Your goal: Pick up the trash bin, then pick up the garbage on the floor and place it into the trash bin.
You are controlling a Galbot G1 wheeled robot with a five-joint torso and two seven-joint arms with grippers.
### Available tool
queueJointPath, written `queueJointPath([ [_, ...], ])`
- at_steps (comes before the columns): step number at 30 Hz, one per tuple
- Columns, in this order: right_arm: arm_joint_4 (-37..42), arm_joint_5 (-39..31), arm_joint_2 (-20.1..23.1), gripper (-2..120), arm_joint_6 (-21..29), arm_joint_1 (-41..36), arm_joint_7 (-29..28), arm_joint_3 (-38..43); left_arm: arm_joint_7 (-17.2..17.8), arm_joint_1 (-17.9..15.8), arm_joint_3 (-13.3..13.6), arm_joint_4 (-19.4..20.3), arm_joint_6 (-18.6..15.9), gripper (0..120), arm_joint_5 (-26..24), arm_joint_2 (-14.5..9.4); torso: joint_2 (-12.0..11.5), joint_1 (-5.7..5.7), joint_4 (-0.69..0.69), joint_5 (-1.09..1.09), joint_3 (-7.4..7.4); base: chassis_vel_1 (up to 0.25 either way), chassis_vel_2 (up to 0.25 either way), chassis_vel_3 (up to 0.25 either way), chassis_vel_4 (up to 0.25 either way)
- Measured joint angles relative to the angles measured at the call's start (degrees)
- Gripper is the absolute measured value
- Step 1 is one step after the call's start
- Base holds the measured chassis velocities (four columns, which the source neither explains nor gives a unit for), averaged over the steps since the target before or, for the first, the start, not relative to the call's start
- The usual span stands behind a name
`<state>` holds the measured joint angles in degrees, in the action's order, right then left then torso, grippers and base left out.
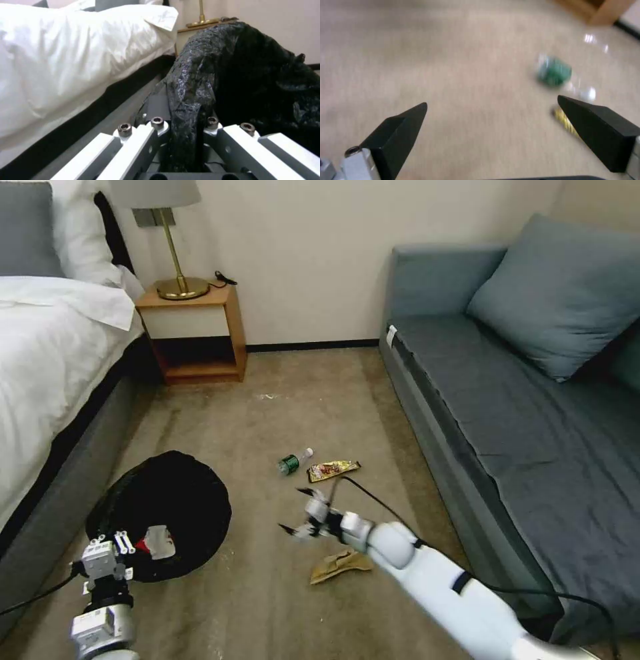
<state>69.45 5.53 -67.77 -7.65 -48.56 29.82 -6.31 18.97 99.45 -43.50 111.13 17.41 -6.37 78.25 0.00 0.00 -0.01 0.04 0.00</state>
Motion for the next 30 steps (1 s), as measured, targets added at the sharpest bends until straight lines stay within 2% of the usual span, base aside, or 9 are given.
queueJointPath([
  [1,-0.79,0.89,0.08,100,0.0,-0.3,2.29,1.65,0.04,0.01,0.13,0.0,0.0,7,0.29,0.2,0.0,0.0,0.0,-0.01,-0.01,0.0,0.0,0.0,0.0],
  [2,-2.58,2.09,0.0,100,0.05,-0.56,9.03,5.01,0.07,0.07,0.29,0.01,0.01,7,0.94,0.48,0.0,0.0,0.0,-0.01,0.0,0.0,0.0,0.0,0.0],
  [5,-3.35,2.68,-0.1,100,0.09,-0.55,12.4,6.36,0.07,0.12,0.32,0.08,0.01,7,1.17,0.55,0.0,0.0,0.0,-0.01,0.0,0.0,0.0,0.0,0.0],
  [7,-5.43,4.85,-0.06,100,0.16,-0.53,21.35,9.01,0.07,0.2,0.39,0.74,-0.08,7,1.62,0.66,0.0,0.0,0.0,-0.03,0.0,0.0,0.0,0.0,0.0],
  [9,-6.2,5.29,0.03,100,0.19,-0.67,23.5,9.43,0.07,0.15,0.37,1.05,-0.24,7,1.68,0.66,0.0,0.0,0.01,-0.01,0.0,0.0,0.0,0.0,0.0],
  [16,-8.65,6.26,-0.77,100,-0.13,-1.34,25.06,9.93,0.07,-0.01,0.23,1.12,-0.56,7,1.63,0.47,0.0,0.0,0.01,-0.03,0.0,0.0,0.0,0.0,0.0],
  [19,-12.11,6.49,-2.38,100,-1.15,-1.12,22.02,9.94,0.11,0.06,0.0,0.83,-0.35,7,1.44,0.36,0.0,0.0,0.01,-0.04,0.0,0.0,0.0,0.0,0.0],
  [25,-17.0,7.84,-4.08,100,-2.31,0.36,20.67,10.5,0.25,0.44,-0.34,0.71,0.29,7,1.24,0.2,0.0,0.0,0.02,-0.04,0.0,0.0,0.0,0.0,0.0],
  [30,-20.36,8.26,-5.26,84,-3.34,1.67,20.49,11.26,0.31,1.08,-0.41,1.86,0.4,7,1.35,-0.13,0.0,0.0,0.02,-0.04,0.0,0.0,0.0,0.0,0.0],
])
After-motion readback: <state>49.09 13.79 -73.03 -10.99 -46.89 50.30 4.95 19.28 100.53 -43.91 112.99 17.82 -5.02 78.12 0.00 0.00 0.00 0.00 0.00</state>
